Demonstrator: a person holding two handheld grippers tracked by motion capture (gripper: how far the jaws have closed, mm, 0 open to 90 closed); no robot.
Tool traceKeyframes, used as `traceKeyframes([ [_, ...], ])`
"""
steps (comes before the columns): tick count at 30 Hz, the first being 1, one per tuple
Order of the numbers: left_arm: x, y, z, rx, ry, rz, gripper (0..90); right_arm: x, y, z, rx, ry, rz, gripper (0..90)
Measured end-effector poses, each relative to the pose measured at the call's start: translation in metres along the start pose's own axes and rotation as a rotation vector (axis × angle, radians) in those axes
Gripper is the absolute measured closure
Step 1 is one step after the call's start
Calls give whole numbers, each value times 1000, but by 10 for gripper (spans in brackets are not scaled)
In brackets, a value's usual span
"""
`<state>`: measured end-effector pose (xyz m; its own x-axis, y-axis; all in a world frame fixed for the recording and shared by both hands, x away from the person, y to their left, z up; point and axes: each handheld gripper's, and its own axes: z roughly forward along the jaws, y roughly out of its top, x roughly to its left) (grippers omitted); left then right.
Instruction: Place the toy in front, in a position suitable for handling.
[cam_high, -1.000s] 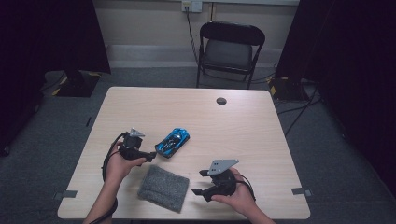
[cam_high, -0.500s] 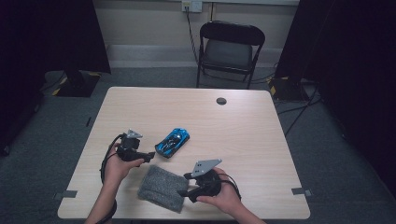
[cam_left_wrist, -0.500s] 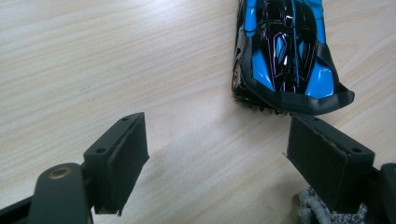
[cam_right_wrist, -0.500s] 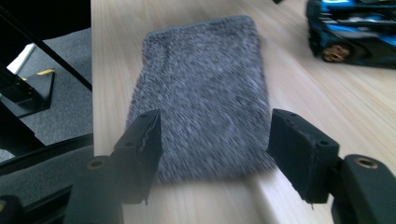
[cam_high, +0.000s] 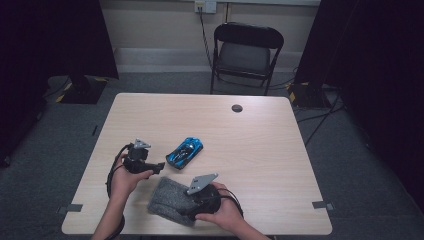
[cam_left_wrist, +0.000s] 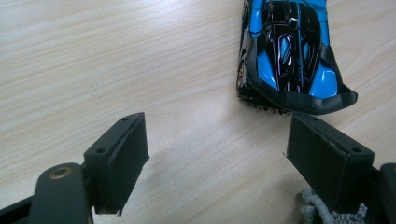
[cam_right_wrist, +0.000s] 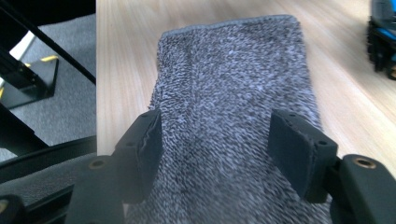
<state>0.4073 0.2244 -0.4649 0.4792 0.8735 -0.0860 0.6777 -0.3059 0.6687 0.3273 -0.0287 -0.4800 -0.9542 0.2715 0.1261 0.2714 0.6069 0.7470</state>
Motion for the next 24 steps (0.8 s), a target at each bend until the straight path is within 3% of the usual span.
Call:
traceKeyframes([
  [4,0,-1,-1,-3,5,3,203,0,-2,8,40,-15,-34,376],
  [11,-2,-2,-2,-10,1,3,203,-3,-7,6,50,-18,-63,386],
  [20,-6,-2,0,-7,-4,14,202,-21,-18,-14,72,-32,-47,380],
  [24,-7,-1,1,-5,-6,17,203,-26,-23,-22,58,-37,-16,322],
])
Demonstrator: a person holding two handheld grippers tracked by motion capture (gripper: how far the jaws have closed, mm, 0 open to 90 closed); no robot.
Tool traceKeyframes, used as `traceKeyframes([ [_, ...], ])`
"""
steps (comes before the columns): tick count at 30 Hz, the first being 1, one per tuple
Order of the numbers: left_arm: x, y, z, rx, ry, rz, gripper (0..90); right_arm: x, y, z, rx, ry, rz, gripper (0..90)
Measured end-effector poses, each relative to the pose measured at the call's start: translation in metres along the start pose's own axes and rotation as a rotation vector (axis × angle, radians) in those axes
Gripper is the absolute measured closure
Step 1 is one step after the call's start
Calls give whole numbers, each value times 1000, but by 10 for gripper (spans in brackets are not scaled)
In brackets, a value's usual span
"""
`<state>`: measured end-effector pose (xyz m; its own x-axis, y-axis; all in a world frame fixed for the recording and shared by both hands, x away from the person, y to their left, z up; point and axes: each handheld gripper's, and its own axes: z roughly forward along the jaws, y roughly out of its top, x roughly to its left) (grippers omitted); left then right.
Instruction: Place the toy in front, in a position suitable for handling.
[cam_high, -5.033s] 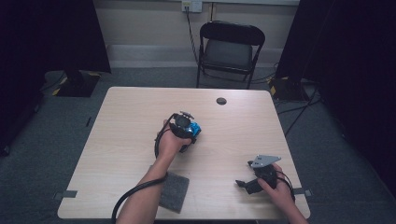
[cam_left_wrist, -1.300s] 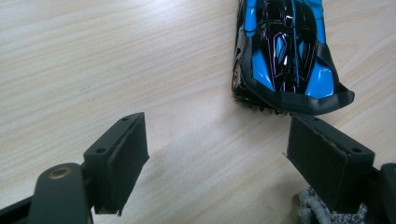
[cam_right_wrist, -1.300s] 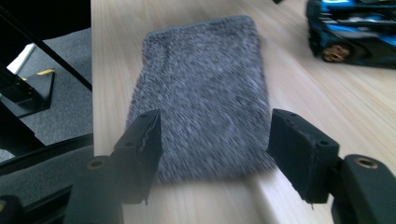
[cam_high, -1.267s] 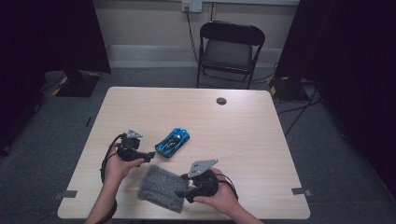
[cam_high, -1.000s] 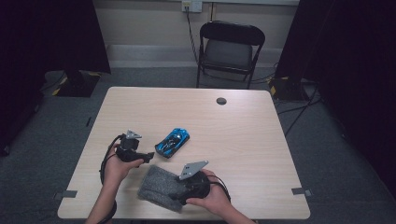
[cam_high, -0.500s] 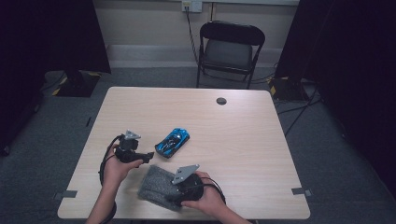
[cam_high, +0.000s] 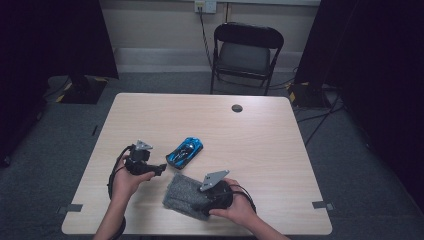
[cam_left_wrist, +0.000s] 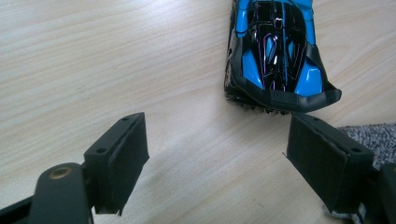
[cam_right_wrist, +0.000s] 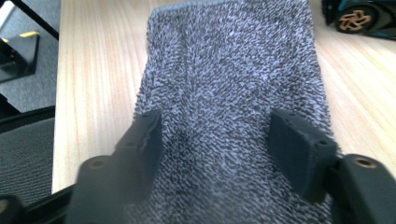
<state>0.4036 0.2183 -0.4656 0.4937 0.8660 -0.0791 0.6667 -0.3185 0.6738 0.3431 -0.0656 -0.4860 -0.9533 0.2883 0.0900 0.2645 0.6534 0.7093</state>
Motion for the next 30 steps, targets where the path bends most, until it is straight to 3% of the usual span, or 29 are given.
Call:
traceKeyframes([
  [2,0,0,1,0,1,2,203,1,1,1,-2,5,15,273],
  [4,-1,1,1,3,1,5,203,7,1,8,18,-31,-30,268],
  [6,-2,0,1,0,1,8,203,8,0,10,18,-47,-41,274],
  [10,-2,1,1,-3,0,13,202,12,0,11,23,-97,-39,346],
  [18,-4,1,4,-24,-20,19,169,6,2,6,40,-150,-12,701],
  [22,-4,1,5,-26,-22,21,160,5,3,4,49,-162,4,762],
  [26,-6,2,6,-32,-24,31,155,0,2,0,37,-139,58,781],
  [30,-8,5,8,-36,-27,41,152,-10,-1,-15,20,-136,102,784],
])
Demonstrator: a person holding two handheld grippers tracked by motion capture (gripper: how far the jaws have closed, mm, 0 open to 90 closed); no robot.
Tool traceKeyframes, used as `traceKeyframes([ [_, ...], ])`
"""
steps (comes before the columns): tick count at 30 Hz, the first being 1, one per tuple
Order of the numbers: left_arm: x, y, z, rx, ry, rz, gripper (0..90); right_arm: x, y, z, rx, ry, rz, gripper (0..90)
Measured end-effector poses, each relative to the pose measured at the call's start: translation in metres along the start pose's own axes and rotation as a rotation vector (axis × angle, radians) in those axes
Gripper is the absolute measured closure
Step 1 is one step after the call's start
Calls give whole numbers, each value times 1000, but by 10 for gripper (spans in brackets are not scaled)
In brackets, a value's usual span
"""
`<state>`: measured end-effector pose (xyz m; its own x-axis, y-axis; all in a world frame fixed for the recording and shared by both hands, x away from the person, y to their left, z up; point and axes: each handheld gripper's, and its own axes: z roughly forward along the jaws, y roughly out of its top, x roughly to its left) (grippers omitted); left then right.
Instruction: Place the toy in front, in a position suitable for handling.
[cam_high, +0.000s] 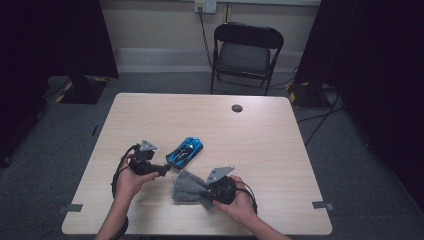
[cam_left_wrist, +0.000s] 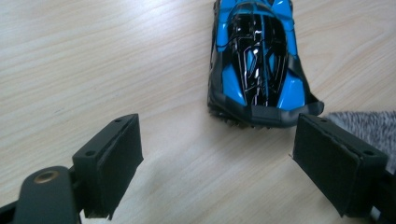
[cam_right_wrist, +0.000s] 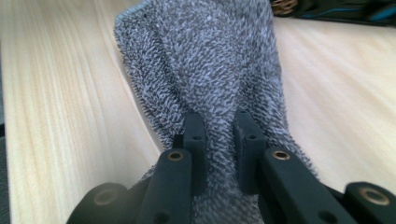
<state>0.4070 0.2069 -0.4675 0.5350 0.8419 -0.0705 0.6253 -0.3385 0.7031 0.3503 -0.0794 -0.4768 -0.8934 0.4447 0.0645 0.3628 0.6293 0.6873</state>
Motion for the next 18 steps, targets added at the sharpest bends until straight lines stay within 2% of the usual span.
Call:
traceKeyframes([
  [1,0,0,1,1,0,4,149,-8,-2,-9,0,-9,17,785],
  [2,-1,0,2,2,-4,10,149,-8,-2,-9,0,-9,17,785],
  [4,-4,1,5,1,-14,22,149,-16,-6,-17,10,-31,31,785],
  [6,-7,3,10,0,-20,34,145,-31,-16,-27,5,-44,81,784],
  [7,-9,5,11,5,-28,41,145,-31,-16,-27,5,-44,81,784],
  [8,-11,6,14,1,-28,50,141,-39,-23,-32,8,-49,104,784],
  [12,-17,9,25,13,-47,57,124,-41,-28,-33,15,-52,113,783],
  [18,-23,10,34,19,-43,87,125,-42,-33,-31,20,-53,117,782],
])
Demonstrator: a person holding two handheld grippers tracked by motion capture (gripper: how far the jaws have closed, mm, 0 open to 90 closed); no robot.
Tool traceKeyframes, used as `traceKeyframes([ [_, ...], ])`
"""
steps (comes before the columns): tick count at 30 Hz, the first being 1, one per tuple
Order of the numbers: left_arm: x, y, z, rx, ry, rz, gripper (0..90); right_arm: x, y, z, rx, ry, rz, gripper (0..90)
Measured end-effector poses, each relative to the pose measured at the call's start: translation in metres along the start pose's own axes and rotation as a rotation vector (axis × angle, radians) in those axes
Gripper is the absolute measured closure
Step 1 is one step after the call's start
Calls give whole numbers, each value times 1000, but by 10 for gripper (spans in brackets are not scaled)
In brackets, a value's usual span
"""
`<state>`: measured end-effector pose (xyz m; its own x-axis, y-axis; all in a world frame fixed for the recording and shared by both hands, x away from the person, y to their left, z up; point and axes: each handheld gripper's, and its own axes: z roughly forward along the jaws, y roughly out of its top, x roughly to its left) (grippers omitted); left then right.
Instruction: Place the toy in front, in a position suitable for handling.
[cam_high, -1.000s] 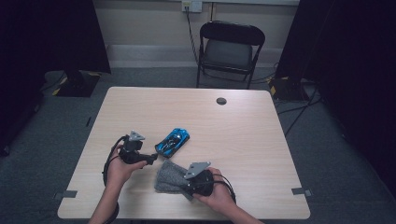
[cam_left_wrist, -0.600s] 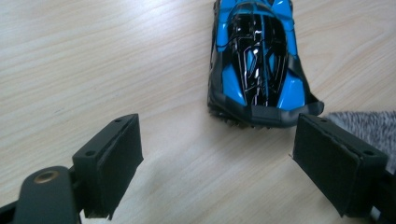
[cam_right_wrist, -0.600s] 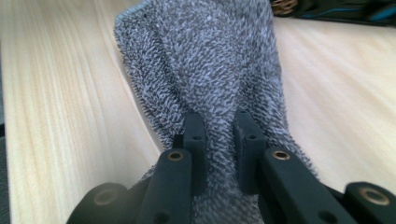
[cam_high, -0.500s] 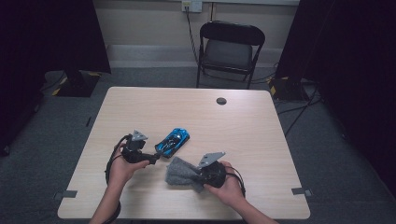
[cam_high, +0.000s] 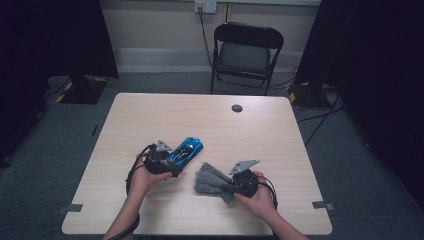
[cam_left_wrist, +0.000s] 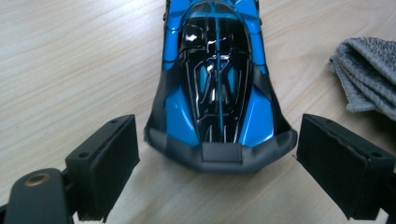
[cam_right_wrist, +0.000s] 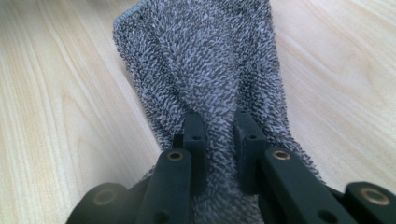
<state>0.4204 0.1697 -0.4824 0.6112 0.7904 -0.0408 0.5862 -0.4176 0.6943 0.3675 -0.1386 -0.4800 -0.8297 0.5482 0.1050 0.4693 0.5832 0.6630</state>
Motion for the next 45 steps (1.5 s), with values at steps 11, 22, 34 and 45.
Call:
traceKeyframes([
  [11,-10,-1,18,-5,36,45,86,-1,0,1,3,7,6,784],
  [22,-5,-10,17,-60,61,16,239,0,1,1,7,2,18,786],
  [34,-5,-12,17,-78,54,13,242,-7,15,-10,-15,-6,59,793],
  [45,-5,-12,17,-79,49,10,242,-17,58,-12,-50,-36,62,793],
])
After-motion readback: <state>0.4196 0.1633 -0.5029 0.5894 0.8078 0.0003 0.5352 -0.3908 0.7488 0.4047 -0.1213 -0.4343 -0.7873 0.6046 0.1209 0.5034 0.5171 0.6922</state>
